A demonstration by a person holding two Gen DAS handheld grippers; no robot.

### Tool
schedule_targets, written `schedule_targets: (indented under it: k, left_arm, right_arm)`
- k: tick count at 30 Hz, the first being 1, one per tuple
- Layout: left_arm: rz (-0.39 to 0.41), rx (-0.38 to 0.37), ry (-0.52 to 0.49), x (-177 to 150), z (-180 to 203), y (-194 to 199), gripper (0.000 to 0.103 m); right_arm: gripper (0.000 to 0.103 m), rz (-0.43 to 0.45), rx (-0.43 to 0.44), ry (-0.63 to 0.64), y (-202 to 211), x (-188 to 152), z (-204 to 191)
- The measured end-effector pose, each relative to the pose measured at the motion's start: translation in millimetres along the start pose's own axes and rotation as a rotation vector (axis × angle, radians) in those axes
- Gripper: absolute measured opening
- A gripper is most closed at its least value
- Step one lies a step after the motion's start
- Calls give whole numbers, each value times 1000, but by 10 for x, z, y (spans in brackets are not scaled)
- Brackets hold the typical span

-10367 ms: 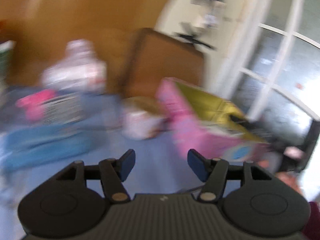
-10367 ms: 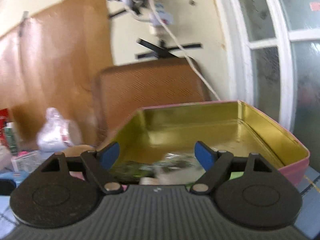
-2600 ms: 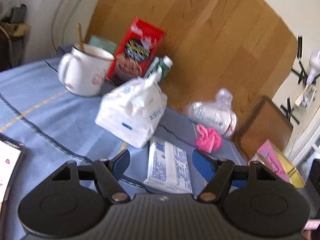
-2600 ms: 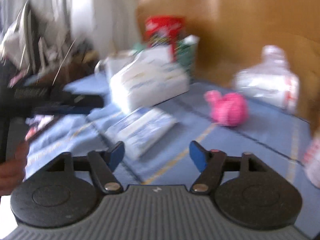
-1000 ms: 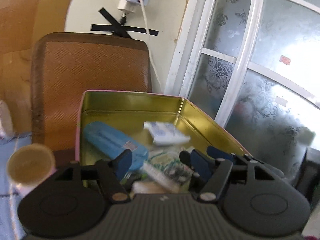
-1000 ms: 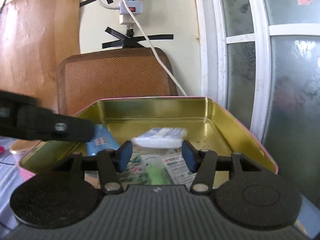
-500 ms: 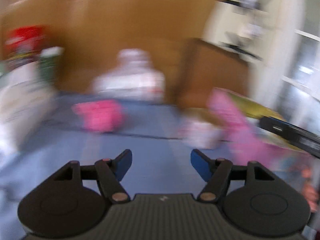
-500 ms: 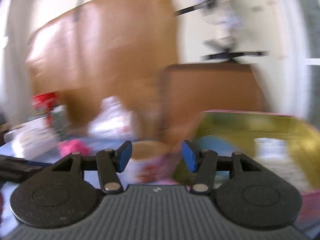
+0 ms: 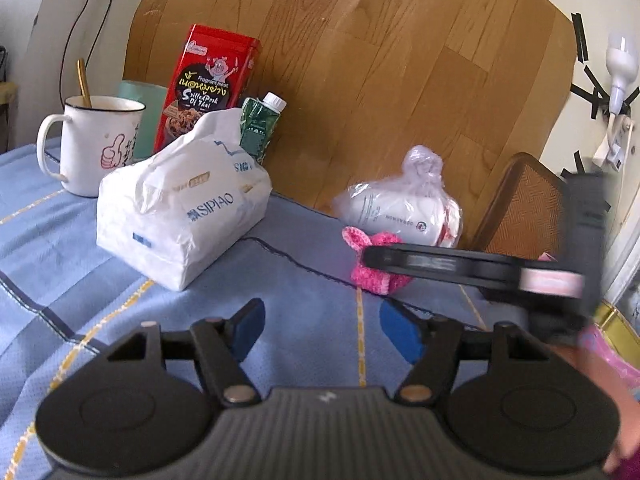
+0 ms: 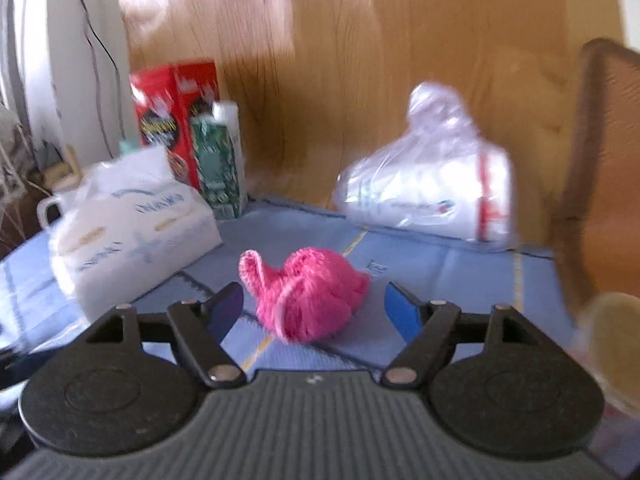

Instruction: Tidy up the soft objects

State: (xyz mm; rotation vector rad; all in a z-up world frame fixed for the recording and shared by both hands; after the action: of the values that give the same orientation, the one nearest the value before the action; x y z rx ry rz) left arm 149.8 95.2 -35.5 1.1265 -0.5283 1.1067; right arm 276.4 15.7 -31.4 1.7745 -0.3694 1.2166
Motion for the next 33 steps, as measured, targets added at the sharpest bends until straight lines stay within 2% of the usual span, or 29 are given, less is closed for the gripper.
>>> schedule_targets:
  k: [1,3,4,8,13,16,18,20,22,24,26,28,30,31,32,33]
  left_arm:
    - [1,1,0,-5,0,-15,65]
    - [1,-1,-7,-38,10,-18,65]
    - [0,-3,-12,-39,21,-19,65]
    - [-6,-8,-18,-71,37,-22,66]
    - [-15,-16,-33,-91,68,-29,66]
    - [-65,-58,-53,-140,135,-80,67]
    - [-104,-73,-79,-201,229,-101,67]
    - [-156,-137,-79,-317,443,-94,67]
    - [-212,-242,-73,-460,794,-54,67]
    - [-260,-337,-109,-609,1202,12,67]
    - [-325,-416,-151,-787,1573,73,67]
    - [-388,-461,-182,-961,1836,101,67]
    - [-431,-478,-206,-1097,2008,107,65]
    - [-454,-489,-217,-1164,2083,104,62]
    - [-476,-499,-227,-1221,2144,94,50]
    - [-498,-504,-237,-1267,2210,84,49]
  right_arm:
    - [78,-31,-5,2,-125,-12,0]
    - [63,-95,-13,-14,-318,-92,30]
    - [56,-82,-25,-14,-295,-70,49]
    - [55,-91,-13,7,-25,-211,73]
    - [55,-102,32,90,650,-599,16]
    - [55,-85,20,149,1115,-882,60]
    - [55,-57,-23,166,1465,-1056,173]
    - [55,-46,-74,156,1740,-1209,363]
    - [57,-36,-122,123,1888,-1302,543]
    - [58,-24,-147,52,2048,-1407,708]
    - [70,-17,-147,-12,2117,-1459,830]
    - [75,-3,-153,-39,2169,-1491,884]
    - [75,3,-143,-51,2177,-1513,889]
    - [73,11,-132,-57,2196,-1523,887]
    - [55,19,-113,-58,2203,-1521,869]
    - [48,31,-96,-54,2228,-1511,845]
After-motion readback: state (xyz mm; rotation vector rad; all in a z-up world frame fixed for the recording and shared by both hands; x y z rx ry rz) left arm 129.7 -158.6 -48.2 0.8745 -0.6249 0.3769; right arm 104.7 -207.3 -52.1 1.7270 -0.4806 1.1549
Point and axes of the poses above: each gripper's, at about its wrist camera, not at the fingertips, and y roughly against the way its jaws point, z to its right, x to its top, the point moved 10 cm from there along -y, roughly the way its jaws point, and after that the axes turned 1 degree about y, right-handed, at the moved point
